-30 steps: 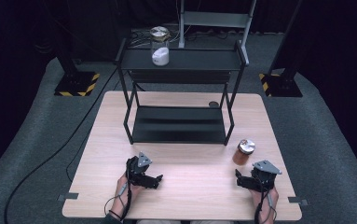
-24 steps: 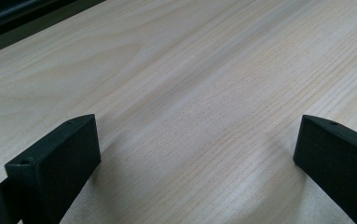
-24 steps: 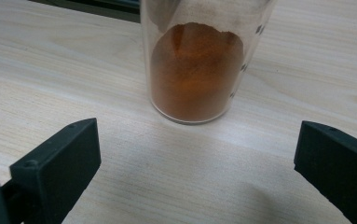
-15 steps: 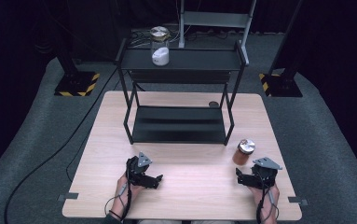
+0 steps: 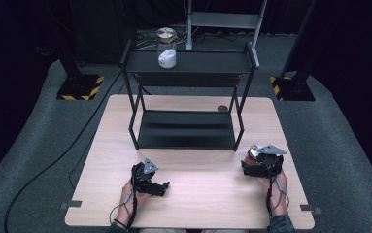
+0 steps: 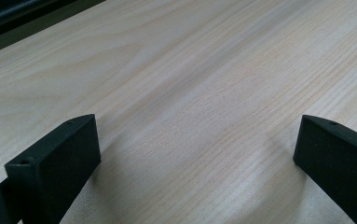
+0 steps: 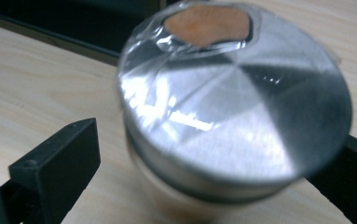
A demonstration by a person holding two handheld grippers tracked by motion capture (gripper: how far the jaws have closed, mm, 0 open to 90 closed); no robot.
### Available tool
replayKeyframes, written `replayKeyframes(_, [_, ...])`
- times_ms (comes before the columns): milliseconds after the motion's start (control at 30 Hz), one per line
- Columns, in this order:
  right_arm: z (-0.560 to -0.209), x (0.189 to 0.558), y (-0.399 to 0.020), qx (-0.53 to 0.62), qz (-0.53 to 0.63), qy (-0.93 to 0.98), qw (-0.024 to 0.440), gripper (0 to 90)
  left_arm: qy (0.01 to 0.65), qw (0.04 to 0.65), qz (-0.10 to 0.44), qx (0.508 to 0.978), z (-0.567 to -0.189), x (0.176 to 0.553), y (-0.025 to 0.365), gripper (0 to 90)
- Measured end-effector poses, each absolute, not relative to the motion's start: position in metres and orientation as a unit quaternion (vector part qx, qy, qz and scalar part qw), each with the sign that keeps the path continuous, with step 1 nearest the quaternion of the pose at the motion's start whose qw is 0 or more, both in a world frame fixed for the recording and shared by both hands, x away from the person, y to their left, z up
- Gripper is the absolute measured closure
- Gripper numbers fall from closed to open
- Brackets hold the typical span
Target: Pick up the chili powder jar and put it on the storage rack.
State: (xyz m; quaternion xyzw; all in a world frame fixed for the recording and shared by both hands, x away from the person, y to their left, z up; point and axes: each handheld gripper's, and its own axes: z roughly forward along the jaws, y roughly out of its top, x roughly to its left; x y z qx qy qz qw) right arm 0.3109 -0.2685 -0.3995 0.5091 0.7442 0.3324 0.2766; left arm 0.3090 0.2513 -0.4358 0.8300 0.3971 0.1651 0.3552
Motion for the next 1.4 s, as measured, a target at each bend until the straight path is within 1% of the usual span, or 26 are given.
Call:
replayKeyframes(200, [-0.403,0.322,-0.271,0.512,0.332,0.749,0.259,0.0,0.397,0.355,0.165,0.83,-0.436,0.309,0.251,0.0])
replayKeyframes(233, [-0.404,0.324,-0.272,0.512,0.334,0.75,0.253,3.4,0.397,0.355,0.165,0.83,-0.436,0.309,0.251,0.0])
replayKeyframes(300, [-0.41,0.322,-0.268,0.515,0.334,0.743,0.267,8.2,0.397,0.355,0.165,0.83,-0.436,0.309,0.251,0.0])
replayKeyframes(333, [-0.412,0.324,-0.27,0.515,0.335,0.744,0.262,10.8,0.397,0.355,0.165,0.83,-0.436,0.309,0.251,0.0])
replayKeyframes(367, [-0.414,0.324,-0.269,0.514,0.336,0.744,0.262,15.7,0.397,0.355,0.165,0.83,-0.436,0.309,0.251,0.0])
replayKeyframes(467, [-0.418,0.325,-0.269,0.517,0.338,0.742,0.261,27.0,0.397,0.355,0.165,0.83,-0.436,0.309,0.251,0.0])
replayKeyframes(533, [-0.419,0.325,-0.269,0.518,0.336,0.742,0.261,29.4,0.397,0.355,0.165,0.83,-0.436,0.309,0.251,0.0])
replayKeyframes(1000, [-0.41,0.33,-0.269,0.513,0.324,0.756,0.246,30.6,0.397,0.355,0.165,0.83,-0.436,0.309,0.251,0.0])
replayKeyframes(1400, [-0.38,0.342,-0.258,0.494,0.299,0.789,0.209,30.6,0.397,0.355,0.165,0.83,-0.436,0.309,0.251,0.0])
